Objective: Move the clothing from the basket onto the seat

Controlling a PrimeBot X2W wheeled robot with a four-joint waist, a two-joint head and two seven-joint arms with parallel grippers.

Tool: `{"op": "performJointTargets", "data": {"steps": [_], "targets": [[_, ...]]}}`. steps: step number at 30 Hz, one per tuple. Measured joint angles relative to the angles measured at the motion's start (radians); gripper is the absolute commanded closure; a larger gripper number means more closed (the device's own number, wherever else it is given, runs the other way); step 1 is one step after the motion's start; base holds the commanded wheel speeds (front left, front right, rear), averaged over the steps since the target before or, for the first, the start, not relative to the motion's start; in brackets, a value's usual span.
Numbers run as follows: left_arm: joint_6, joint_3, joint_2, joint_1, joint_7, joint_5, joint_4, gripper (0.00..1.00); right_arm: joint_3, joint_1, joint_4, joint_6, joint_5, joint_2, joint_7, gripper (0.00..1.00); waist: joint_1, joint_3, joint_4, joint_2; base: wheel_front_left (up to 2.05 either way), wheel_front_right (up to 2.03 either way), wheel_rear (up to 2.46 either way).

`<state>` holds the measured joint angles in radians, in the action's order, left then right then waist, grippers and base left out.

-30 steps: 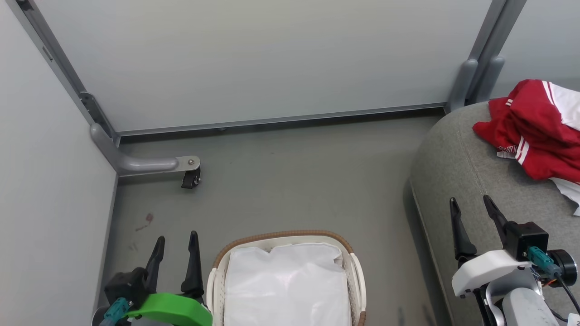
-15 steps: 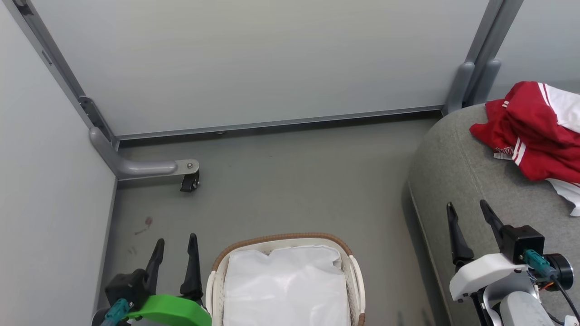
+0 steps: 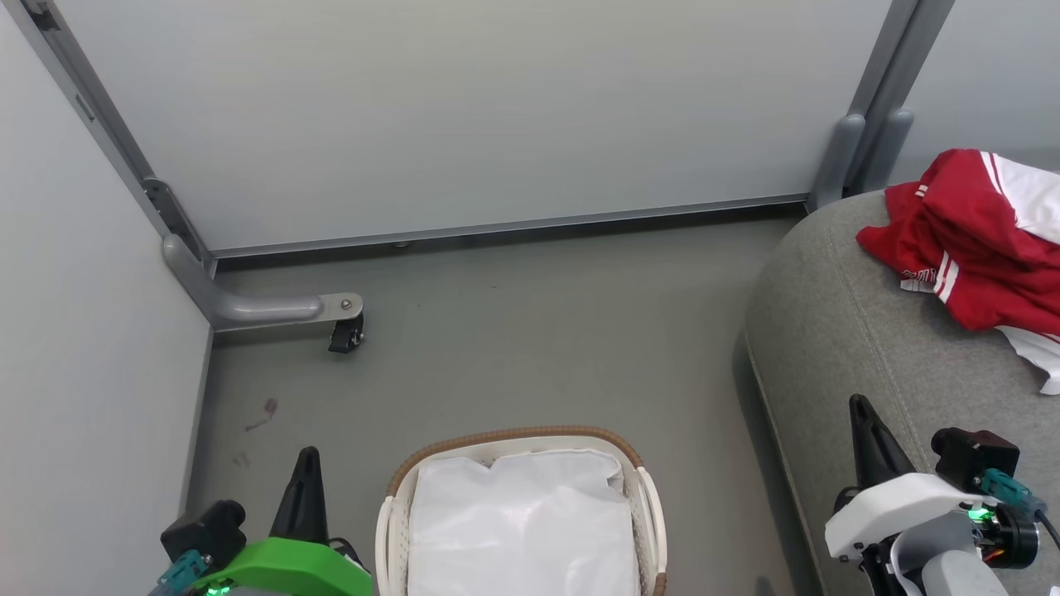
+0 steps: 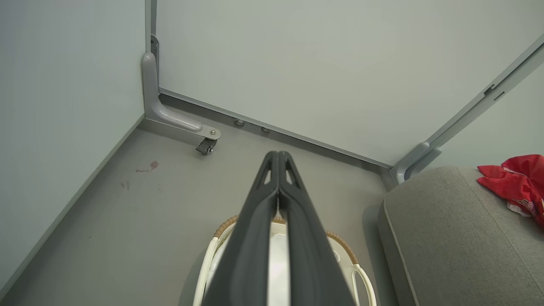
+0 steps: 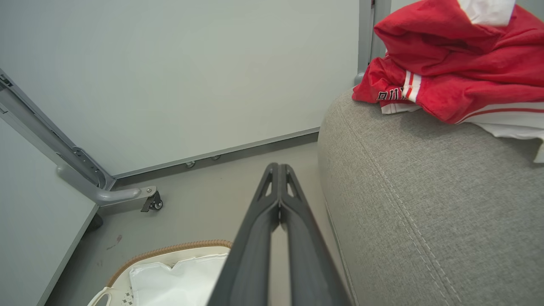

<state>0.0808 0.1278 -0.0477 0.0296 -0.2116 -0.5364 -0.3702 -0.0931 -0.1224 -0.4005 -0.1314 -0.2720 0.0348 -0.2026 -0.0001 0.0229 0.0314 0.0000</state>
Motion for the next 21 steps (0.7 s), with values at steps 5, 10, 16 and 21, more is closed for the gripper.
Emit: {"op": "performJointTargets", "data": {"steps": [5, 10, 16, 21], "targets": [[0.003, -0.016, 0.0, 0.0, 0.021, -0.077, 0.009, 1.0, 0.002, 0.0, 0.013, 0.0, -0.092, 0.001, 0.018, 1.0, 0.0, -0.001, -0.001, 0.0, 0.0, 0.0, 0.0], [0.007, -0.033, 0.0, 0.001, 0.044, -0.151, 0.015, 1.0, 0.002, 0.001, 0.026, 0.0, -0.186, 0.001, 0.037, 1.0, 0.0, -0.002, -0.003, 0.0, 0.0, 0.0, 0.0], [0.009, -0.052, 0.0, 0.003, 0.07, -0.23, 0.026, 1.0, 0.002, 0.004, 0.038, 0.0, -0.289, 0.002, 0.063, 1.0, 0.0, -0.003, -0.004, 0.0, 0.0, 0.0, 0.0], [0.013, -0.065, 0.0, 0.004, 0.089, -0.296, 0.035, 1.0, 0.001, 0.004, 0.047, 0.0, -0.37, 0.003, 0.081, 1.0, 0.0, -0.004, -0.006, 0.0, 0.0, 0.0, 0.0]]}}
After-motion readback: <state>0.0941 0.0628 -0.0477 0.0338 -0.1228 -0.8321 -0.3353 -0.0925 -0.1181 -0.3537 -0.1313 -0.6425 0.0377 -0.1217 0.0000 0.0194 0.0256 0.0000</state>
